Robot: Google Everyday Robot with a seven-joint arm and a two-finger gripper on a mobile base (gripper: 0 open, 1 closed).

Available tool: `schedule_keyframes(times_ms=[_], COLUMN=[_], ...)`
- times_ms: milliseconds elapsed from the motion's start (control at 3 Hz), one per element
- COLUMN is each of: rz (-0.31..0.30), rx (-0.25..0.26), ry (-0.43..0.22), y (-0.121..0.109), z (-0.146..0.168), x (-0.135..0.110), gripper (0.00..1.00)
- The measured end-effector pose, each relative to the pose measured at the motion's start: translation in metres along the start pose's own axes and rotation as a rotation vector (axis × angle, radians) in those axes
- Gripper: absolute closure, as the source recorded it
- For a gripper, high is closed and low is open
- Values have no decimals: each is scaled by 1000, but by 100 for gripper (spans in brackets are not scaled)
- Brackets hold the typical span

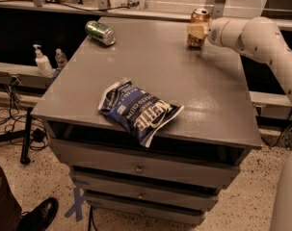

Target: Move orange can near blue chip bag

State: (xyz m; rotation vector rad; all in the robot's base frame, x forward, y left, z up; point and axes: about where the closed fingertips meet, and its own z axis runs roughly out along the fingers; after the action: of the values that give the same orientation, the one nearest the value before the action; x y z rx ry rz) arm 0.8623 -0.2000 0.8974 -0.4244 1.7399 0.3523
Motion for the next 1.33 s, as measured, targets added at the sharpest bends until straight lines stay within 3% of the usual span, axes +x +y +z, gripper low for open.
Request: schedule_keyframes(times_ms=[667,1000,1333], rz=[35,91,104], rx=[-87,-165,-244], ry=[-57,-114,-123], y=[31,46,61], z=[-53,-88,-122], x=[-32,-47,-47], gripper=[100,100,100])
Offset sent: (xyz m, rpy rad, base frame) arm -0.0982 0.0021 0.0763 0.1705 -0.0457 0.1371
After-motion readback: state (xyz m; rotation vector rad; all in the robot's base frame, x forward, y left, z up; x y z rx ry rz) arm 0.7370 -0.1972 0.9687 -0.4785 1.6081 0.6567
